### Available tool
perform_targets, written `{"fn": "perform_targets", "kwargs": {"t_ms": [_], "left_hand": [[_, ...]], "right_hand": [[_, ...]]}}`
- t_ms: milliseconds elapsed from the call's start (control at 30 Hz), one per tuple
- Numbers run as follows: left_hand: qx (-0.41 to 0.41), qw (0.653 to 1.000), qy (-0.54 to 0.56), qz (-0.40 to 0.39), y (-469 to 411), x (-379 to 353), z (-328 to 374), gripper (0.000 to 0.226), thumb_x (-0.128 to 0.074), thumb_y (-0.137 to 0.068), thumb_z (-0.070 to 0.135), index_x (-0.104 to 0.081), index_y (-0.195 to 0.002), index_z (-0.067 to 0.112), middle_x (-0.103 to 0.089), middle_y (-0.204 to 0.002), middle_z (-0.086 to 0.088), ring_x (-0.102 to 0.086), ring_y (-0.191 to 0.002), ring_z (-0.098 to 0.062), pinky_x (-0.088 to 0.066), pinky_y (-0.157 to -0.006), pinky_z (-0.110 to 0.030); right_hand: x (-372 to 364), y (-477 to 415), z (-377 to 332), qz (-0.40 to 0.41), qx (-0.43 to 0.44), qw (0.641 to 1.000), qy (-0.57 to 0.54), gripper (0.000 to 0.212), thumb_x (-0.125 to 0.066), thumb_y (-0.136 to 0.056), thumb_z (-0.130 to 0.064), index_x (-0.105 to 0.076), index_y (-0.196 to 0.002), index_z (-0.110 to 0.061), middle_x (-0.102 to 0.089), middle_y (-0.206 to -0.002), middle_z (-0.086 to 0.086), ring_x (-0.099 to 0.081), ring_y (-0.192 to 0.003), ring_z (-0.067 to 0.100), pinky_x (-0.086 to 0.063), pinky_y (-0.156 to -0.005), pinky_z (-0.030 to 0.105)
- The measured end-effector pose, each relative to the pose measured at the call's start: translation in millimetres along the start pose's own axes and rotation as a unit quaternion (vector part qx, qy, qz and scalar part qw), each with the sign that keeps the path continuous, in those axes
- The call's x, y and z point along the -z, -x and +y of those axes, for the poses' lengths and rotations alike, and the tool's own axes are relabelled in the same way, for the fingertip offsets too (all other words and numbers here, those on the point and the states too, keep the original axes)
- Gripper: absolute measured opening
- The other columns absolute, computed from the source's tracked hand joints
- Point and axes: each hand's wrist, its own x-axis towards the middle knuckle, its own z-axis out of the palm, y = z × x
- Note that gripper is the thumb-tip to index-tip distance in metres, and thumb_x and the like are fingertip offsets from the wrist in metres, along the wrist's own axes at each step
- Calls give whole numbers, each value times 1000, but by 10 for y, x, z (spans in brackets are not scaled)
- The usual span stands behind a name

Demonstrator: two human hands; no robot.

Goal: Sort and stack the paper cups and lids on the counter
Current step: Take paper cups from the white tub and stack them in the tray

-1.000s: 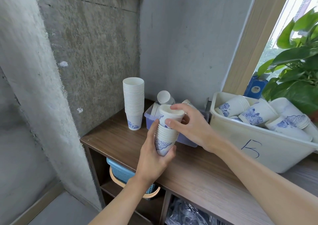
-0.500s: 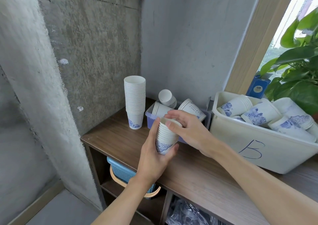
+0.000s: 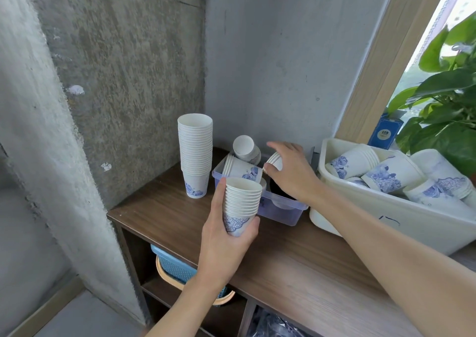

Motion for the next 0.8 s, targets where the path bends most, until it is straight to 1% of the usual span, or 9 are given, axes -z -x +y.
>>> {"fn": "perform_targets", "kwargs": {"t_ms": [100, 267, 400, 467, 567, 633, 700, 733, 800], "left_hand": [[11, 1000, 5, -10, 4, 1, 0, 95, -76, -73, 43, -20, -147, 64, -61, -131, 21, -69, -102, -13, -62, -83, -44], [17, 1000, 8, -15, 14, 3, -5, 94, -76, -74, 41, -21, -147, 64, -63, -128, 19, -69, -101, -10, -63, -83, -41], [18, 1000, 10, -14, 13, -4, 11, 94, -76, -74, 40, -21, -146, 65, -61, -128, 23, -69, -102, -8, -63, -83, -42], [21, 1000, 13, -15, 9, -5, 17, 94, -76, -74, 41, -20, -146, 65, -61, -128, 22, -69, -102, -12, -62, -84, -45], [19, 1000, 11, -17, 10, 2, 23, 95, -77, -75, 39, -19, -146, 66, -60, -129, 22, -69, -102, -15, -62, -83, -47], [10, 1000, 8, -14, 15, 2, 31, 95, -78, -78, 35, -19, -145, 67, -57, -131, 30, -67, -108, -8, -61, -86, -36], [3, 1000, 6, -8, 17, 0, 50, 94, -77, -78, 35, -19, -145, 67, -53, -132, 38, -63, -113, 1, -54, -88, -17], [2, 1000, 8, -5, 13, -1, 58, 93, -76, -77, 36, -19, -144, 68, -52, -131, 41, -61, -114, 5, -49, -86, -8], [-3, 1000, 11, -5, 5, 0, 78, 94, -76, -78, 35, -20, -145, 66, -51, -130, 44, -58, -114, 11, -42, -85, -1]], "right_hand": [[-67, -23, 63, -37, -40, 998, 25, 56, -59, -92, -21, -40, -144, -18, -38, -148, 10, -25, -139, 31, -23, -112, 37], [-118, 1, 120, -78, -107, 991, -6, 68, -60, -83, -9, -35, -144, -27, -39, -140, 14, -42, -127, 34, -37, -106, 43], [-122, 46, 108, -40, -106, 994, -7, 63, -57, -78, 0, -36, -131, -26, -45, -122, 14, -50, -107, 35, -44, -93, 46], [-127, 84, 78, 0, -80, 997, -11, 57, -58, -80, -2, -36, -128, -23, -46, -120, 13, -51, -101, 34, -45, -86, 42], [-104, 131, 26, 63, -43, 996, -47, 53, -59, -82, -5, -36, -127, -21, -44, -123, 10, -49, -93, 26, -37, -77, 32], [-64, 176, -13, 94, -32, 992, -81, 53, -63, -84, -9, -35, -126, -24, -43, -125, 5, -44, -91, 17, -34, -77, 29], [-6, 220, -63, 121, -27, 986, -113, 53, -66, -83, -14, -35, -123, -27, -45, -124, 1, -42, -93, 13, -34, -77, 28], [29, 240, -94, 129, -28, 982, -137, 53, -67, -82, -17, -34, -121, -29, -47, -122, 0, -45, -95, 14, -37, -77, 31], [122, 286, -181, 134, -39, 969, -202, 53, -71, -80, -21, -34, -116, -33, -52, -117, -1, -53, -101, 20, -48, -80, 41]]}}
